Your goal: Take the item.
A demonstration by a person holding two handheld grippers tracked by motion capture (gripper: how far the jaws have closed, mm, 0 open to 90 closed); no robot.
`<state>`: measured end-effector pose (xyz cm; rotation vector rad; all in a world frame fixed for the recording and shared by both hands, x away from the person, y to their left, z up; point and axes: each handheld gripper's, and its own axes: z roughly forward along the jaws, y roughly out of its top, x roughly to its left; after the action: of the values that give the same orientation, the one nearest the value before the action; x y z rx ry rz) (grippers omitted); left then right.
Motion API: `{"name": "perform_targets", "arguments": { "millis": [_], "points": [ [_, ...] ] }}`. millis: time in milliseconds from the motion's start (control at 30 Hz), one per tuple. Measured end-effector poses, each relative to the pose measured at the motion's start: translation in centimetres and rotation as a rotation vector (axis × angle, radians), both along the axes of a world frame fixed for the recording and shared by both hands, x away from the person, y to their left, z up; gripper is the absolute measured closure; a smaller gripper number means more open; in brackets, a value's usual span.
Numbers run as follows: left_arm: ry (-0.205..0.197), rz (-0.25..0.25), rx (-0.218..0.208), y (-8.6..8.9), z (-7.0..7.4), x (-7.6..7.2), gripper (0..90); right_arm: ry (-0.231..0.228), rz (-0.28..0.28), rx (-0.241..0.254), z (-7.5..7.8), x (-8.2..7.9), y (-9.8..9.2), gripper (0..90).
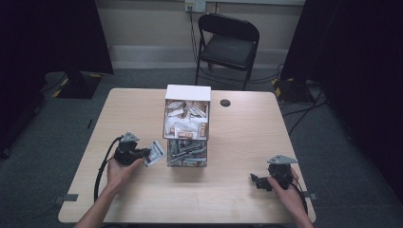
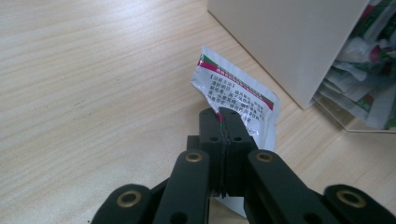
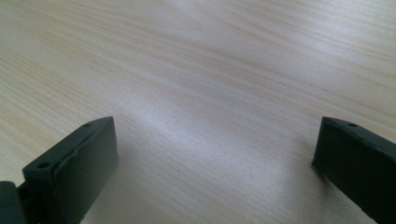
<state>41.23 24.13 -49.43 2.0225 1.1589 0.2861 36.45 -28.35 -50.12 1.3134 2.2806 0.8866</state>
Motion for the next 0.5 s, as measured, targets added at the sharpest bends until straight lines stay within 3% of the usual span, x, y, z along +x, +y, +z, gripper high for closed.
{"name": "perform_targets", "arguments": {
  "millis": [300, 500],
  "points": [
    [0.009, 0.002, -0.045, -0.11, -0.93, 0.39, 89.0, -0.002, 0.002, -0.001, -0.01, 0.02, -0.01, 0.0],
    [0.009, 0.024, -0.008, -0.57, -0.85, 0.69, 86.2, -0.002, 0.001, -0.001, -0.01, 0.02, -0.01, 0.0]
  ]
}}
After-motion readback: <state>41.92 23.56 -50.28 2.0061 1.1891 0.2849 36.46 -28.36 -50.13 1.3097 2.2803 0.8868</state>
